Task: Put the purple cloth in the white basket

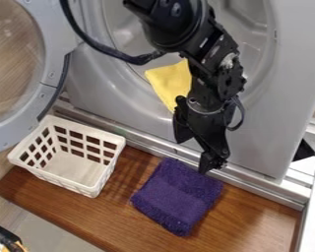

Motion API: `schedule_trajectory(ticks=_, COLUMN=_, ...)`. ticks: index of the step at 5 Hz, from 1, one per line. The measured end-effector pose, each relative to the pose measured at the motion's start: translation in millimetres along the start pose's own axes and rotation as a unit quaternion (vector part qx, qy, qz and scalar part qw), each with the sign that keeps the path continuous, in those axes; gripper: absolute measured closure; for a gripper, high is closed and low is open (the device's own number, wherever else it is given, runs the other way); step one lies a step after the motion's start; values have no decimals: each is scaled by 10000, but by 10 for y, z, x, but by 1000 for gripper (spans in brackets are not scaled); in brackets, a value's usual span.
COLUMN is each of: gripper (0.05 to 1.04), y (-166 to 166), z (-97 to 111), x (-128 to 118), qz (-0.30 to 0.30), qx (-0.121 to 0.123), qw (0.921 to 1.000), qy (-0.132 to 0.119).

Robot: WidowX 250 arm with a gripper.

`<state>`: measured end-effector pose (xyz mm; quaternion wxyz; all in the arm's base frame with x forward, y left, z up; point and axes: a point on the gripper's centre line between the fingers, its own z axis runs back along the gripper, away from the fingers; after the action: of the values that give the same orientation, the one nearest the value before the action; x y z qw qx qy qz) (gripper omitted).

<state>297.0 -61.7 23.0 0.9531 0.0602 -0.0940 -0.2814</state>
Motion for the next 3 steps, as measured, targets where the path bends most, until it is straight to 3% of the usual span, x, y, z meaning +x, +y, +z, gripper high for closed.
schedule_trajectory(ticks=3, gripper=83, y=-159, z=-331, x=-139, qz=34, qx=-75, qw=9995, qy=302)
